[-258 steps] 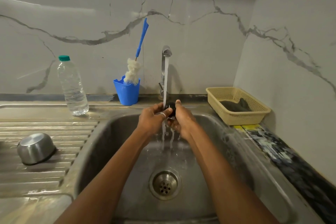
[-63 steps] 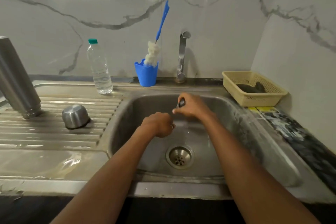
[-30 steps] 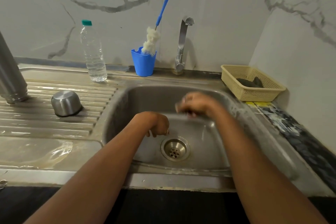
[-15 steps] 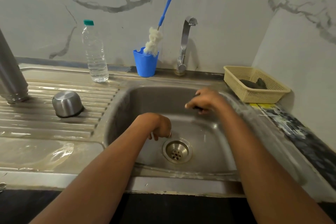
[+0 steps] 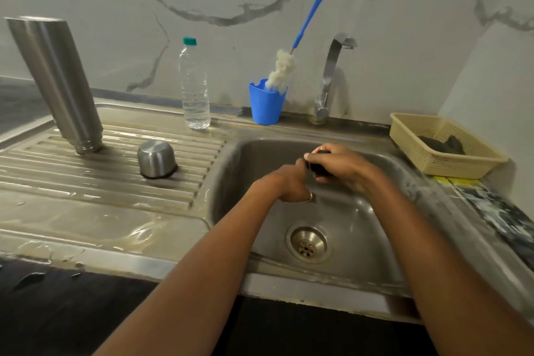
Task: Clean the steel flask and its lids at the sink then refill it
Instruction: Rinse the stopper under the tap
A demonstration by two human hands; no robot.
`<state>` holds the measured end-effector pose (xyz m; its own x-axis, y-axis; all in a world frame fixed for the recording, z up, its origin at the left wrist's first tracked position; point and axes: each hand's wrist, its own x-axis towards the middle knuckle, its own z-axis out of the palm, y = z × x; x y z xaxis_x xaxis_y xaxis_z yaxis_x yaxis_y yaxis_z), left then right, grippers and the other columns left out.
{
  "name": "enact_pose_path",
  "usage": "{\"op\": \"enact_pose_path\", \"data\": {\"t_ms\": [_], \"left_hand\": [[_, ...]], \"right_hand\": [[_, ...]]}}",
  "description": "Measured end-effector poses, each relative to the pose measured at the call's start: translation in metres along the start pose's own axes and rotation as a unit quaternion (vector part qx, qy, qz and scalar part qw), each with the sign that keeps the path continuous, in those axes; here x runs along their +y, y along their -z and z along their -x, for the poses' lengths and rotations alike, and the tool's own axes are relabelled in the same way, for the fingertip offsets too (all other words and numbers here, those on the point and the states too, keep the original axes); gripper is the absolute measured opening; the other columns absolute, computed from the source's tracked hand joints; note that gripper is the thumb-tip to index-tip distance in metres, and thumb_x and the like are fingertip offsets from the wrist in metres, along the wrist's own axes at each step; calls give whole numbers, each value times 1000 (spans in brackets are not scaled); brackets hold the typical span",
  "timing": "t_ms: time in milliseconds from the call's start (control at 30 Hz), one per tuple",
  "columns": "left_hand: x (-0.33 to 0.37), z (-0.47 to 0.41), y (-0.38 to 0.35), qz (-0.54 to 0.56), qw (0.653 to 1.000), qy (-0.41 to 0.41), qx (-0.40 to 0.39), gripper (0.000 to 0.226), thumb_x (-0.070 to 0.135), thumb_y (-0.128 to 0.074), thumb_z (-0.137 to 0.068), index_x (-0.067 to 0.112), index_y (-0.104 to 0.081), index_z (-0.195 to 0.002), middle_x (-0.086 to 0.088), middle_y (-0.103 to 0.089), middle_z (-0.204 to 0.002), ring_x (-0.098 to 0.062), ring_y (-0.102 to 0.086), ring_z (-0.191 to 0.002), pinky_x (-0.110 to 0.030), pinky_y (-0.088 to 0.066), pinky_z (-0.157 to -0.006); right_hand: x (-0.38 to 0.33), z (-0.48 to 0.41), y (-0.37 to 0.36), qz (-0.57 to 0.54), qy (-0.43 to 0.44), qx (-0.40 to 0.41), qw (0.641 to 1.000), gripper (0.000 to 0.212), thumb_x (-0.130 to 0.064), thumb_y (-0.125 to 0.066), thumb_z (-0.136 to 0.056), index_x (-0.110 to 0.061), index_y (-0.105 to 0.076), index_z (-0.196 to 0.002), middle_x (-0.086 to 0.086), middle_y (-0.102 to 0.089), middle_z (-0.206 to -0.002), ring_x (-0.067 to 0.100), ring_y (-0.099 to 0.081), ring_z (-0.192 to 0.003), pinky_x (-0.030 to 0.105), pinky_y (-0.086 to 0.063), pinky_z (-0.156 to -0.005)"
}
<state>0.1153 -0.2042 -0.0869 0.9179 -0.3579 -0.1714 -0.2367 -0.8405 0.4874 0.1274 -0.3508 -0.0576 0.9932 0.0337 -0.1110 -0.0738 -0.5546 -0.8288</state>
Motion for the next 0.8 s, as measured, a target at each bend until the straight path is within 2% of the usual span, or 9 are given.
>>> {"op": "enact_pose_path", "data": {"t_ms": [67,167,233,300,400,500,600,700,800], "left_hand": [[-2,5,6,58,998,-13,28,81,37,-78,-87,11,-35,-151,-8,-55,-138,-28,-57,-123,-40,-51,-101],[-6,17,21,173,980,-31,96,44,30,-81,-80,13,-63,-116,-3,-71,-103,-21,-67,-90,-39,-59,-84],[-9,32,38,243,959,-54,133,30,22,-74,-75,10,-70,-102,-10,-75,-92,-24,-70,-85,-44,-59,-82],[-15,51,57,281,947,-63,139,31,10,-66,-74,3,-70,-104,-22,-73,-98,-27,-69,-86,-48,-58,-82],[-30,84,89,315,937,-54,141,39,0,-61,-74,-1,-65,-113,-26,-71,-103,-29,-66,-87,-41,-52,-75],[-53,112,117,335,929,-44,153,33,-7,-63,-84,12,-61,-110,-19,-67,-101,-24,-61,-88,-33,-50,-73],[-80,139,142,331,925,-15,186,35,-5,-65,-91,16,-59,-117,-3,-65,-95,-17,-64,-89,-28,-54,-75],[-114,156,163,318,919,28,232,35,0,-67,-86,11,-61,-119,-11,-68,-103,-28,-69,-101,-37,-60,-81],[-148,175,174,319,905,67,272,40,8,-74,-81,11,-62,-119,-16,-71,-113,-30,-71,-108,-47,-61,-89]], "right_hand": [[-4,1,-11,-40,8,-26,999,9,-21,-66,-96,-13,-65,-100,10,-68,-95,19,-64,-83,43,-59,-86],[-22,2,-16,-68,50,11,996,16,-17,-65,-93,-18,-62,-109,8,-68,-104,15,-64,-83,35,-56,-74],[-39,11,-20,-75,86,33,993,22,-20,-68,-93,-21,-62,-113,3,-67,-108,14,-66,-89,30,-54,-69],[-54,20,-26,-77,125,35,989,27,-27,-74,-92,-23,-63,-115,-1,-67,-110,11,-67,-95,26,-54,-71],[-81,31,-42,-69,164,13,984,37,-23,-79,-88,-23,-59,-119,-9,-64,-107,0,-61,-91,14,-50,-70],[-116,38,-69,-81,187,-6,979,50,-18,-82,-85,-18,-54,-126,-7,-60,-110,2,-61,-93,32,-59,-84],[-161,43,-99,-74,195,-32,977,54,-19,-83,-85,-15,-49,-126,0,-61,-111,16,-67,-97,46,-62,-85],[-203,40,-127,-7,234,-53,971,48,-26,-87,-79,-18,-57,-116,5,-66,-109,23,-70,-100,45,-62,-84],[-239,40,-158,47,249,-86,964,44,-25,-88,-78,-20,-63,-114,6,-68,-111,24,-68,-102,43,-61,-87]]}}
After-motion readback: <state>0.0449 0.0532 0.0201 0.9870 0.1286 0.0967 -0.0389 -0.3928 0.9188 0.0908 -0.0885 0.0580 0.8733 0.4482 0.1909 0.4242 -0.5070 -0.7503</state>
